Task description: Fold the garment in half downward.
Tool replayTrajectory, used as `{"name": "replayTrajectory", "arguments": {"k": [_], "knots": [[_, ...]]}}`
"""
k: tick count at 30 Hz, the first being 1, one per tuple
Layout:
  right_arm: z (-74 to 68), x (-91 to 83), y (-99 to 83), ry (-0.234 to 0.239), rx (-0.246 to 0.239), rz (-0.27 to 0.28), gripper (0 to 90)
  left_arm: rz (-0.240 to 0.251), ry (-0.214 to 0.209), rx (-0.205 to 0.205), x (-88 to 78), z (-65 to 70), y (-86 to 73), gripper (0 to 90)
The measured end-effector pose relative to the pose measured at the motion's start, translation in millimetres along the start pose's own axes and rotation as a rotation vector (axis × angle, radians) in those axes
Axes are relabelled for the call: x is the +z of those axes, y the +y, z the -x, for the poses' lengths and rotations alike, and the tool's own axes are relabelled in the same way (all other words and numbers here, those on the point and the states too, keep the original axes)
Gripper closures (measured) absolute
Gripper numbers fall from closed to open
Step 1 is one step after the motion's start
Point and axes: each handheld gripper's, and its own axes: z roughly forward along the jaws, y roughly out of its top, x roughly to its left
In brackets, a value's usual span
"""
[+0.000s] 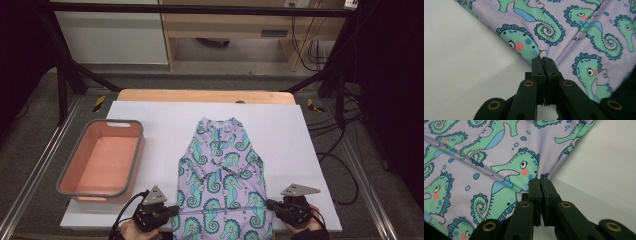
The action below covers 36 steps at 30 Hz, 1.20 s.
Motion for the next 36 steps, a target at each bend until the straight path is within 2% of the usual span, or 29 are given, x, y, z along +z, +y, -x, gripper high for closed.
{"name": "replayTrajectory", "arguments": {"k": [4,7,9,11,14,16,22,23,28,36], "knots": [[-4.5,-0.9,-4.3,0.012,-0.019,-0.006,84.8,0.001,-0.003,0.018,0.8,0.9,-3.0,87.5],[-5.1,0.7,-3.0,-0.013,-0.032,0.011,70.5,0.004,0.0,0.022,1.5,-2.4,1.4,83.9],[-3.2,0.5,-1.4,-0.023,-0.043,0.044,51.4,0.026,0.011,0.027,-1.2,-5.7,5.2,74.3],[-0.5,1.1,0.7,-0.042,-0.045,0.093,37.2,0.046,0.003,0.018,-2.7,-10.5,10.0,66.0],[4.2,2.8,4.9,-0.053,-0.048,0.127,22.7,0.086,0.007,0.034,-2.7,-15.5,16.4,49.4],[7.3,4.8,9.0,-0.055,-0.036,0.135,17.8,0.104,0.021,0.042,-1.3,-18.1,21.2,36.7],[16.0,10.1,21.8,-0.055,-0.033,0.15,12.6,0.136,0.039,0.051,4.7,-26.3,36.8,14.8],[17.0,11.0,24.2,-0.057,-0.032,0.154,12.3,0.14,0.044,0.052,5.2,-27.6,39.5,13.4],[20.5,15.1,35.5,-0.058,-0.038,0.175,9.9,0.149,0.035,0.045,8.2,-36.0,53.9,9.3],[26.6,25.7,51.0,-0.05,-0.035,0.183,7.9,0.16,0.033,0.052,17.1,-46.1,72.3,9.2]]}}
